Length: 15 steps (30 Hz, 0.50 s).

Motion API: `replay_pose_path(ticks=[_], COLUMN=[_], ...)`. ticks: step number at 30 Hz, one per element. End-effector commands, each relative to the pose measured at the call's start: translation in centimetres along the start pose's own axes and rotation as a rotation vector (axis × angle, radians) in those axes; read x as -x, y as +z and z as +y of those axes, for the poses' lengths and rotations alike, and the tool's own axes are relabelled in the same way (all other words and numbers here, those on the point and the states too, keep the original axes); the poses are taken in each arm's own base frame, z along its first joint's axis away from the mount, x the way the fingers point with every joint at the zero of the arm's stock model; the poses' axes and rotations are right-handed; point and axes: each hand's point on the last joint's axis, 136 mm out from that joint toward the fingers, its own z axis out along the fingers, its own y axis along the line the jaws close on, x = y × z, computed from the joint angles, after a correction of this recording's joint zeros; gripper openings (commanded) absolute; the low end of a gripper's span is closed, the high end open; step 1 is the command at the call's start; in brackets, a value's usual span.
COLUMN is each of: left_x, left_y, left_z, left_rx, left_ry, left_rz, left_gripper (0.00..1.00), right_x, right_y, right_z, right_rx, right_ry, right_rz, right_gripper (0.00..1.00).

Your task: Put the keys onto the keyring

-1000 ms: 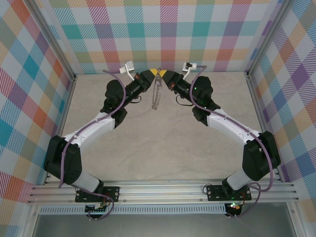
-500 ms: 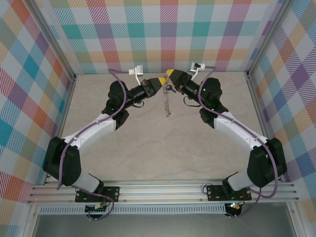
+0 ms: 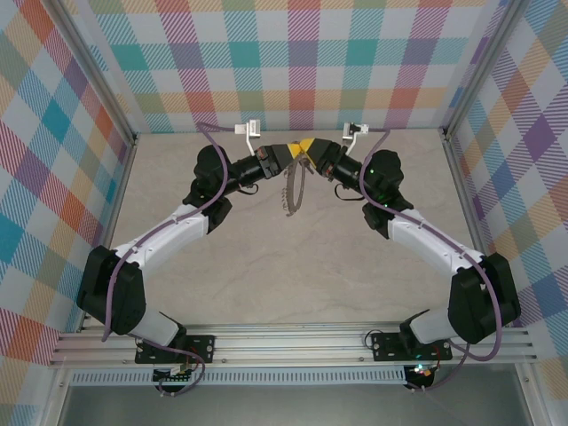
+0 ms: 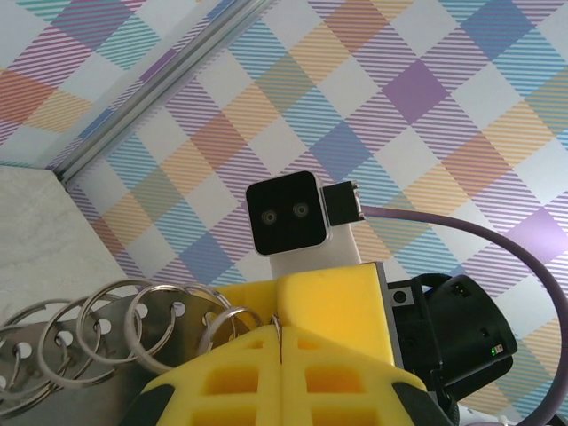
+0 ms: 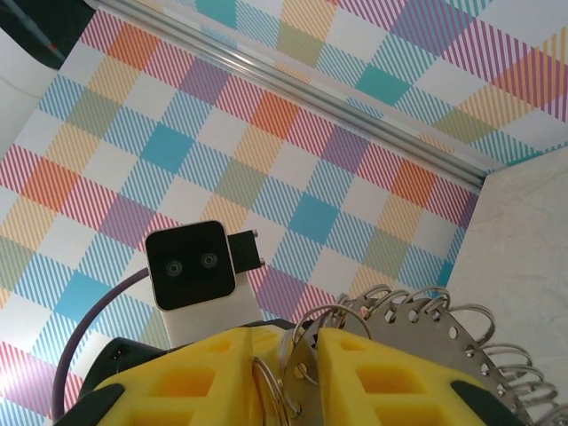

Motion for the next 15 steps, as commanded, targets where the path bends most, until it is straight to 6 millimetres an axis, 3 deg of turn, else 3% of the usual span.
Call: replay_pose_path(ticks=[1,15], left_x=[1.6,1.3], left_y=[-0.6,-0.2], left_z=[-4.1,-2.9], left_rx=[-0.092,-0.075], left_ry=[0.105,0.085], left_rz=[-0.046,-0.044], left_gripper=[0.00,0.00], right_x=[-0.5,-1.0], right_y=[-0.7,-1.4], right_z=[0.9,1.6], right_rx=[0.042,0.062], right_ry=[-0.008,-0.013], right_rz=[0.019,0.031], right_gripper=[0.23,0.12])
